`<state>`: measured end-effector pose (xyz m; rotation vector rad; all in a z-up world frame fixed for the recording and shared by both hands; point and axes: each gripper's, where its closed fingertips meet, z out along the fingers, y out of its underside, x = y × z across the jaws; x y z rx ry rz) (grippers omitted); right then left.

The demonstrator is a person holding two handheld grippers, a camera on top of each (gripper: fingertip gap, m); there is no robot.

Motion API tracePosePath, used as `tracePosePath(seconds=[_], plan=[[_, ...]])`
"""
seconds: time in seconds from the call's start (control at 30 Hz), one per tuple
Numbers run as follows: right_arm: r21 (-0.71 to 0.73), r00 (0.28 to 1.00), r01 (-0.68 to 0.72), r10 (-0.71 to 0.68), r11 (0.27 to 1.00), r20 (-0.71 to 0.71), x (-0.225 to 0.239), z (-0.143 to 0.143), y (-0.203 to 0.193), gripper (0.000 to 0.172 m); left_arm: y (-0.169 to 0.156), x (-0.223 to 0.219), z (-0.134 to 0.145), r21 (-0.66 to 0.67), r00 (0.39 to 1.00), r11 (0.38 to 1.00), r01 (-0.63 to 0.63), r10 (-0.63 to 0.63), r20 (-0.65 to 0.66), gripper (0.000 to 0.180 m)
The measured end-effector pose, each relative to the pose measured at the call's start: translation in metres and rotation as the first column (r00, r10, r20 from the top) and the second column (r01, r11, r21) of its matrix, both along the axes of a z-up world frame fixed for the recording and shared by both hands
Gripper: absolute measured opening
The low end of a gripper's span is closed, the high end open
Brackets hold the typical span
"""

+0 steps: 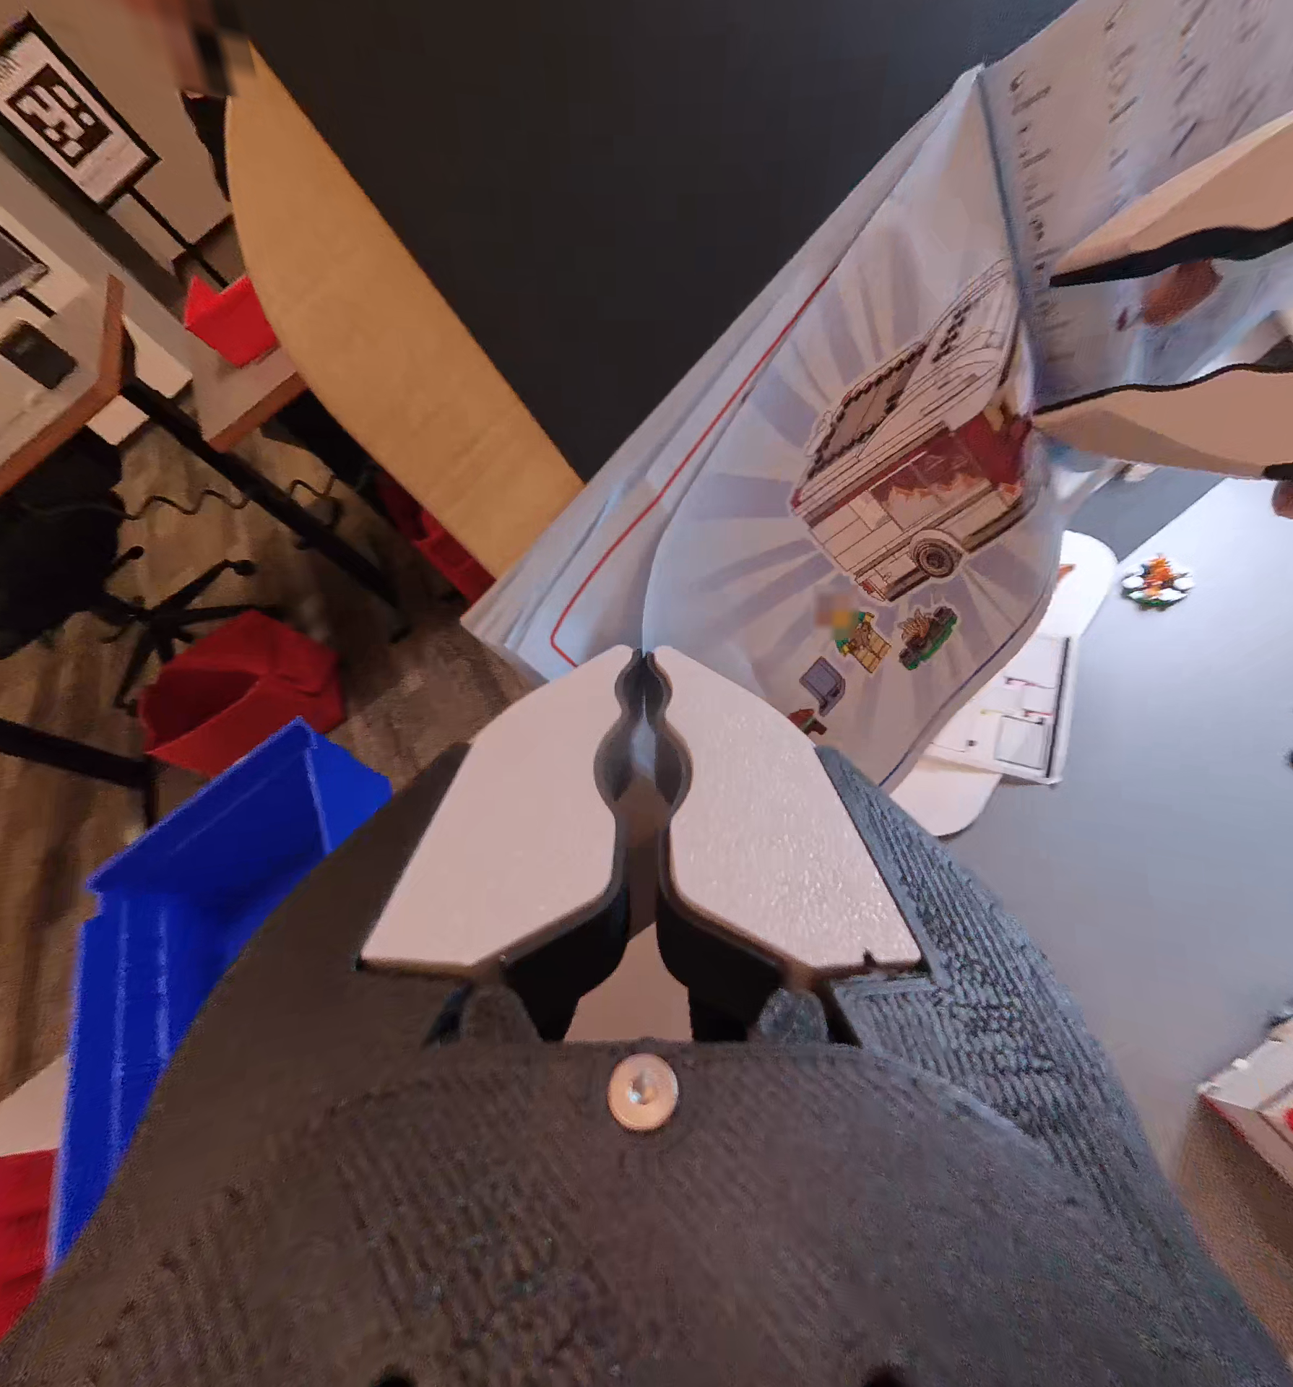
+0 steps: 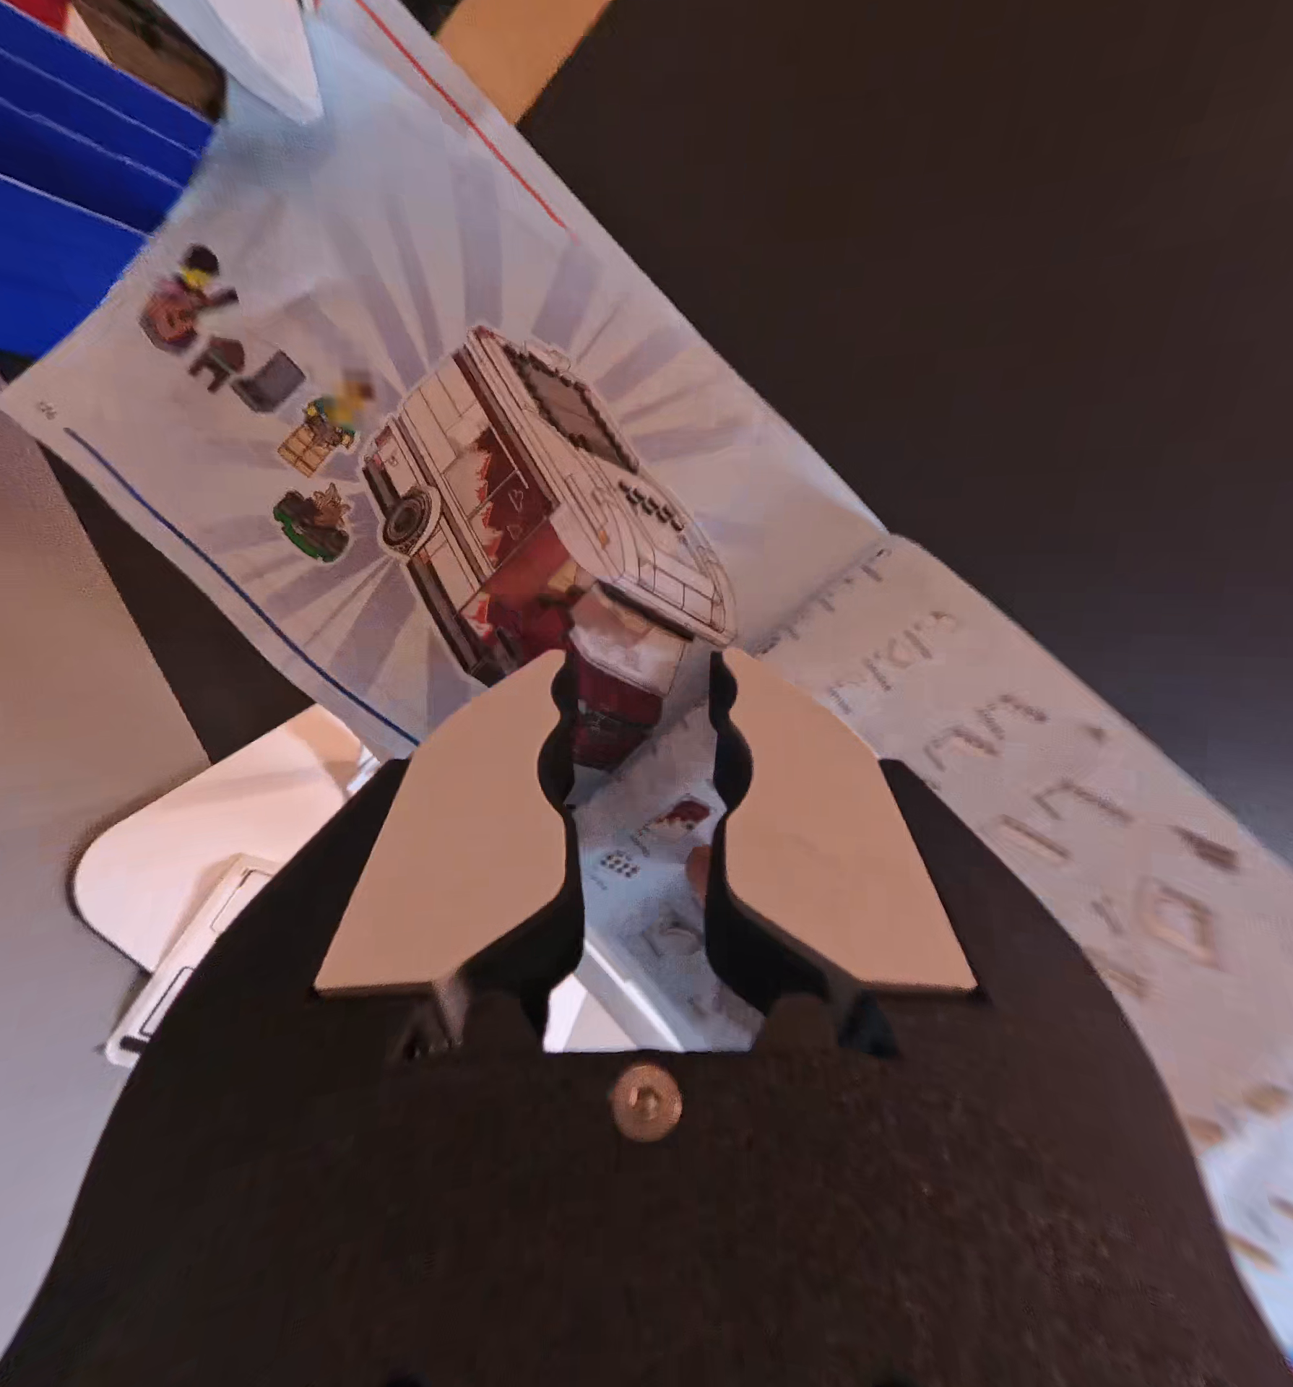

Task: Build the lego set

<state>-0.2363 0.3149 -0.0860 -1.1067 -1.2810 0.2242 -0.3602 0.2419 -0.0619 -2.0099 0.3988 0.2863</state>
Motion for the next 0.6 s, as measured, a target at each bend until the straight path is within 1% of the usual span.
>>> tracePosePath(seconds=[0.03,0.1,0.27,0.4,0.47,0.53,0.6], plan=[[-0.019,1.0,0.026,-0.025,0.999,0.011,-0.001,-0.005,0.006,0.035,0.002,-0.002,0.001,0.002,1.0,1.0,-0.006,0.006,-0.025,0.0],[-0.006,0.999,0.043,-0.043,0.999,-0.004,-0.001,-0.005,0.009,0.034,0.006,-0.004,0.002,0.003,0.999,1.0,-0.012,0.012,-0.036,0.001],[0.041,0.997,0.072,-0.071,0.997,-0.028,0.002,-0.008,0.008,0.041,0.01,-0.006,0.003,0.023,0.998,1.0,-0.013,0.014,-0.06,0.001],[0.06,0.992,0.114,-0.11,0.992,-0.063,0.005,-0.007,0.011,0.054,0.013,-0.008,0.006,0.042,0.997,0.999,-0.022,0.025,-0.067,0.001],[0.071,0.99,0.13,-0.125,0.989,-0.069,0.004,-0.007,0.012,0.057,0.012,-0.011,0.011,0.071,0.998,0.997,-0.044,0.047,-0.043,0.003],[0.065,0.988,0.135,-0.129,0.989,-0.086,0.003,-0.007,0.012,0.059,0.008,-0.014,0.02,0.124,0.997,0.989,-0.081,0.08,0.011,0.005],[0.05,0.987,0.129,-0.123,0.99,-0.099,0.002,-0.007,0.012,0.06,0.0,-0.021,0.028,0.178,0.989,0.973,-0.147,0.139,0.058,0.006]])
